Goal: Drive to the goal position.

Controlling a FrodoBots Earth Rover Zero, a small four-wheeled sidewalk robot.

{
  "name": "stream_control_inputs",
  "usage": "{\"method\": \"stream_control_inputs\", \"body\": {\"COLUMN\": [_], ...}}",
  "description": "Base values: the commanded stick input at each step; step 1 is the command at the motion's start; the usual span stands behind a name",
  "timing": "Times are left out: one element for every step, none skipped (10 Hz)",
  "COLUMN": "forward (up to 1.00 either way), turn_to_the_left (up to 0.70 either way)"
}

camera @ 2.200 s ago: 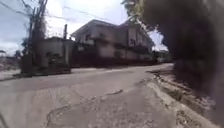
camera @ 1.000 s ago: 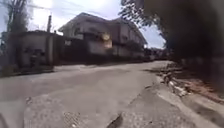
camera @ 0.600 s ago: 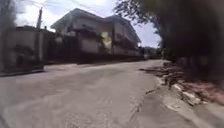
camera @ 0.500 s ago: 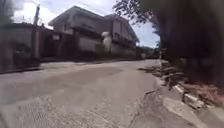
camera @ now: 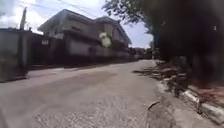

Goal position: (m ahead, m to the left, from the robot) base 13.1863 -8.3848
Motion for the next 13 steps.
{"method": "stream_control_inputs", "body": {"forward": [1.0,1.0,1.0,1.0,1.0,1.0,1.0,1.0,1.0,1.0,1.0,1.0,1.0], "turn_to_the_left": [0.0,0.0,0.0,-0.01,-0.04,-0.07,-0.11,-0.17,-0.23,-0.28,-0.28,-0.27,-0.27]}}
